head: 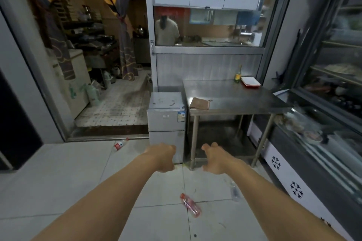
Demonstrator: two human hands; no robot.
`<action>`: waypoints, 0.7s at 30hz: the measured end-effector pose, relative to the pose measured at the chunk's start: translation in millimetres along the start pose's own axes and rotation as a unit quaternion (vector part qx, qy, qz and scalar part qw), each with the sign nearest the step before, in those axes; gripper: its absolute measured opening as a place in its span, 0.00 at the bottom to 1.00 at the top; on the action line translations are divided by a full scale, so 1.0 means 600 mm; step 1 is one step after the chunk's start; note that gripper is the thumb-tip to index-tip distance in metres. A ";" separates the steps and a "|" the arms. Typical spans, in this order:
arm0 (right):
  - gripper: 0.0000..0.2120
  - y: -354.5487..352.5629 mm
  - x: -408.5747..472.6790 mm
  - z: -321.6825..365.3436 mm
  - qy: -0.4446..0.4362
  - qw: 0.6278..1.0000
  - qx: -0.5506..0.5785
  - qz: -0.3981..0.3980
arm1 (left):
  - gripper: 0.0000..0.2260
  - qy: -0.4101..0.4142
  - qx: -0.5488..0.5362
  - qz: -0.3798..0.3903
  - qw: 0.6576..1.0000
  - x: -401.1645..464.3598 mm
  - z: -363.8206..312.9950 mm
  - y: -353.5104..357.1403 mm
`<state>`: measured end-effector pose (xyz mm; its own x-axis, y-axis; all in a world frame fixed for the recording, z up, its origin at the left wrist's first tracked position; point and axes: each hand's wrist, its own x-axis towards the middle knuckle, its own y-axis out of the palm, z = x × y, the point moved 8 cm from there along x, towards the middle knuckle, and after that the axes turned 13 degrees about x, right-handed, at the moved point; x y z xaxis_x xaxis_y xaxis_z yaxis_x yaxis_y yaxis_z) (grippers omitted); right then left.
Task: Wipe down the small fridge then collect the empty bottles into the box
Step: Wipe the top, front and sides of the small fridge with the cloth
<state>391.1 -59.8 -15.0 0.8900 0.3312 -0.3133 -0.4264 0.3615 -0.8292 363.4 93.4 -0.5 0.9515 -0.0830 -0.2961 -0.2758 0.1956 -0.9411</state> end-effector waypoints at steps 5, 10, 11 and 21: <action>0.33 -0.039 0.144 0.009 0.024 0.999 0.028 -0.011 | 0.20 0.006 -0.007 0.007 1.000 0.149 0.094 -0.020; 0.29 -0.082 0.299 -0.019 0.052 0.997 0.050 -0.013 | 0.20 0.028 -0.017 0.021 0.999 0.302 0.144 -0.033; 0.29 -0.093 0.335 -0.025 0.054 0.997 0.053 -0.016 | 0.20 0.033 -0.016 0.019 0.999 0.336 0.152 -0.039; 0.20 -0.167 0.721 -0.089 0.044 0.993 0.107 -0.014 | 0.19 0.022 -0.001 0.050 0.999 0.687 0.240 -0.050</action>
<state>827.6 0.8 -92.0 0.9086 0.2443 -0.3388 -0.4176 0.5500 -0.7233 783.4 193.9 -70.5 0.9126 -0.1062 -0.3949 -0.3690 0.2025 -0.9071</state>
